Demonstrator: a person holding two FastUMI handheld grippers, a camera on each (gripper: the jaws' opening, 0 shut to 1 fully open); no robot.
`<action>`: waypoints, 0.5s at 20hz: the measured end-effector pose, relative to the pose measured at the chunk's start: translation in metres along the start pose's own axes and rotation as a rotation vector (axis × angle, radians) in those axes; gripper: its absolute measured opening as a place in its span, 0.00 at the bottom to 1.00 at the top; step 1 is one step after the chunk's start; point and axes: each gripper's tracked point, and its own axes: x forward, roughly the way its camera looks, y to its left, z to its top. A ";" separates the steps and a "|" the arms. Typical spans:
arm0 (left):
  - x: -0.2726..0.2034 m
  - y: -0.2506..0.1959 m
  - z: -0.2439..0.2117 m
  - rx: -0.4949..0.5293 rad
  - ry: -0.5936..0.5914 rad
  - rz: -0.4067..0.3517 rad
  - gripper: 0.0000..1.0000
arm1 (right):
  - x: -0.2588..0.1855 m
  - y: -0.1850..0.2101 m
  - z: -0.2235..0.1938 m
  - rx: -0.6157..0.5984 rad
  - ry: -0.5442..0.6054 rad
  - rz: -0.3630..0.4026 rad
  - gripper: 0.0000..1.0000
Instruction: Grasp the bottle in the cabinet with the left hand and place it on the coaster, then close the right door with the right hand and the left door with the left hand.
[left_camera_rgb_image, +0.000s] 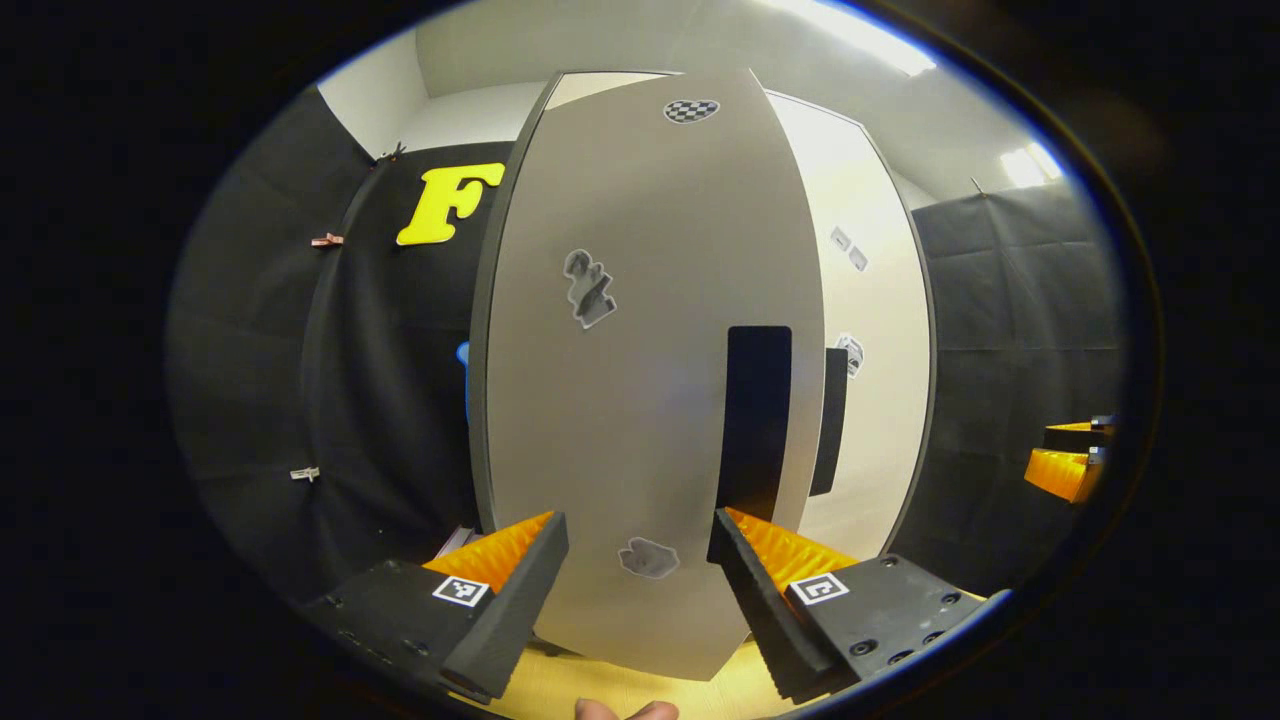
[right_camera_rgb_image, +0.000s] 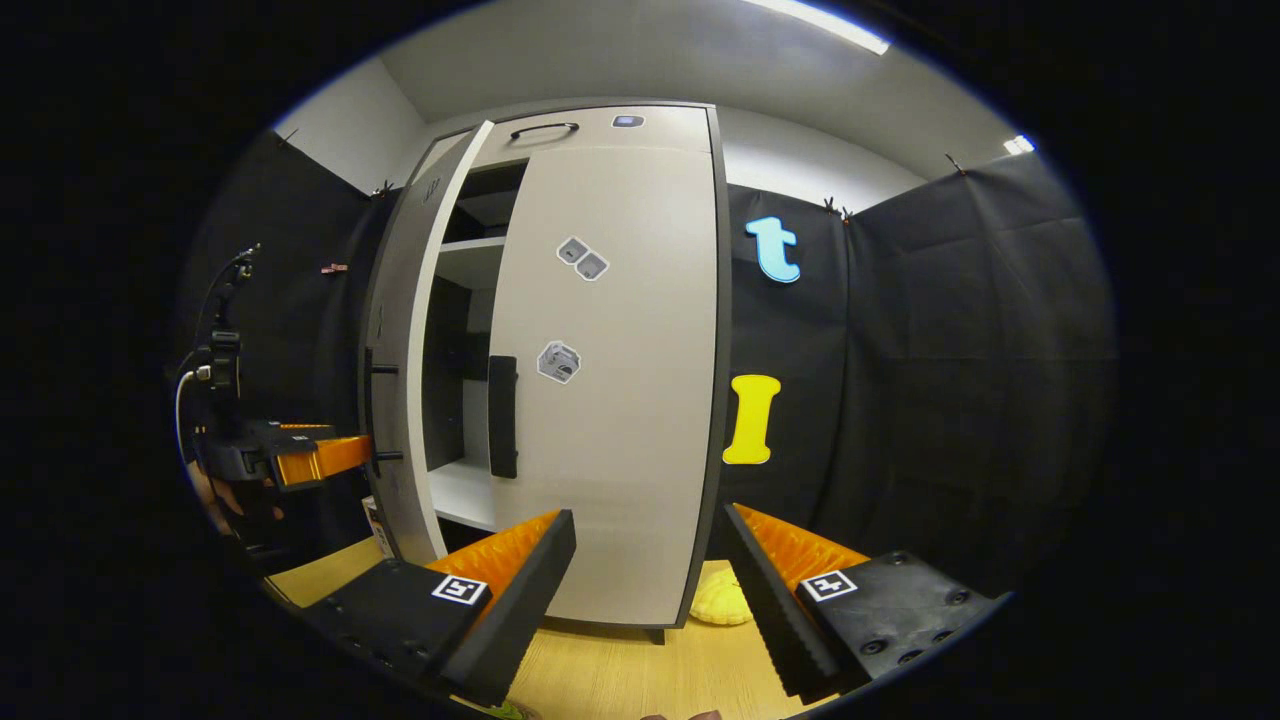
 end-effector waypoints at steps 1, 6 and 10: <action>0.003 -0.003 -0.002 0.003 0.000 0.001 0.94 | 0.001 0.001 -0.001 0.000 0.002 0.004 0.98; 0.021 -0.012 -0.004 0.000 -0.007 0.011 0.94 | 0.007 0.003 0.001 0.003 0.002 0.018 0.98; 0.039 -0.019 -0.004 0.002 -0.014 0.009 0.94 | 0.013 0.000 0.002 0.007 0.002 0.015 0.98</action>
